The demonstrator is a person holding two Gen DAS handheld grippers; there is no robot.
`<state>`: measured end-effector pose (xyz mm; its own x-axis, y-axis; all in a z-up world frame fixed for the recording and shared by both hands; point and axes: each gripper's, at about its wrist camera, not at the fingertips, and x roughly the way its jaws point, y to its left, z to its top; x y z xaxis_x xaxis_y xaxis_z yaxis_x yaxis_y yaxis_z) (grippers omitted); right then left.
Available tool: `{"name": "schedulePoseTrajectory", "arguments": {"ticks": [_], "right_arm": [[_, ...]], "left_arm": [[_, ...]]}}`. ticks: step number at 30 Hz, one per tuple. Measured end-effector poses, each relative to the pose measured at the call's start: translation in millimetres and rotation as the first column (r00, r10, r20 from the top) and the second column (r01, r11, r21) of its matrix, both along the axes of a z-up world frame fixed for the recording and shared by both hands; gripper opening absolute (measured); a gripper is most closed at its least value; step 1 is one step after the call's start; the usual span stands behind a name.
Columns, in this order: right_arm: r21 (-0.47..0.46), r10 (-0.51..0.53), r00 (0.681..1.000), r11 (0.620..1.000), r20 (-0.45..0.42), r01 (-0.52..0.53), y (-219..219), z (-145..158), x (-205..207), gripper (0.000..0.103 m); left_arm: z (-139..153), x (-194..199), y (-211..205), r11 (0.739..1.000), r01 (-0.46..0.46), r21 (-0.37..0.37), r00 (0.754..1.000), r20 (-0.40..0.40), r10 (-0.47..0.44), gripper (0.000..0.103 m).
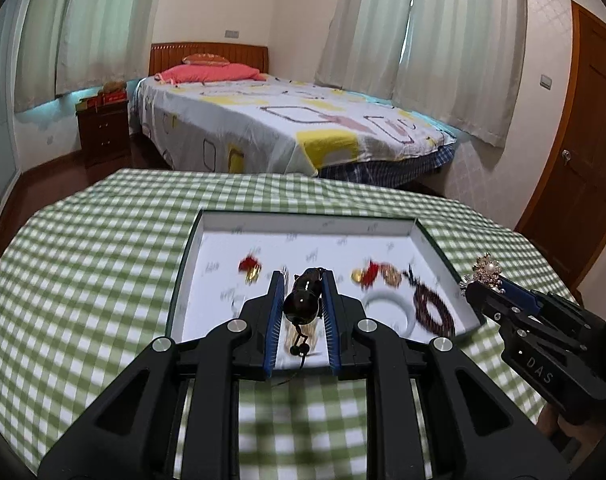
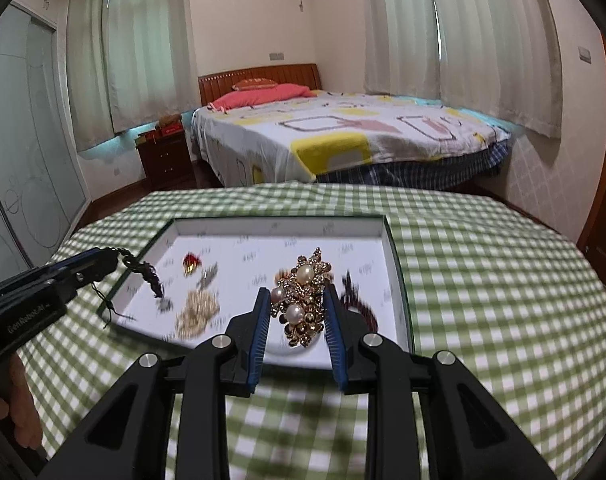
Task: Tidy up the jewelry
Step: 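Carry the black pendant and pearl cluster brooch over the green box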
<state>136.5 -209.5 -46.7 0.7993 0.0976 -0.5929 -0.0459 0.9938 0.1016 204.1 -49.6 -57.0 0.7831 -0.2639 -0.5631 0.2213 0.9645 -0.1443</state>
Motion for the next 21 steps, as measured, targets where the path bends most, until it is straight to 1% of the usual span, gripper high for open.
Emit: {"name": "schedulePoseTrajectory", "arguments": {"ticks": [8, 14, 17, 21], "right_arm": [[-0.009, 0.007, 1.0, 1.0, 0.028, -0.007, -4, 6, 42, 0.028], [-0.024, 0.015, 0.999, 1.0, 0.029, -0.015, -7, -1, 72, 0.028], [-0.019, 0.014, 1.0, 1.0, 0.014, -0.014, -10, -7, 88, 0.028], [-0.001, 0.002, 1.0, 1.0, -0.012, -0.002, -18, -15, 107, 0.028]], "left_arm": [[-1, 45, -22, 1.0, -0.001, 0.003, 1.0, 0.014, 0.001, 0.019], [-7, 80, -39, 1.0, -0.007, 0.015, 1.0, 0.009, 0.007, 0.019], [-14, 98, -45, 1.0, -0.009, 0.026, 1.0, -0.013, 0.009, 0.019], [-28, 122, -52, 0.999, -0.01, 0.033, 0.998, -0.065, 0.012, 0.019]]}}
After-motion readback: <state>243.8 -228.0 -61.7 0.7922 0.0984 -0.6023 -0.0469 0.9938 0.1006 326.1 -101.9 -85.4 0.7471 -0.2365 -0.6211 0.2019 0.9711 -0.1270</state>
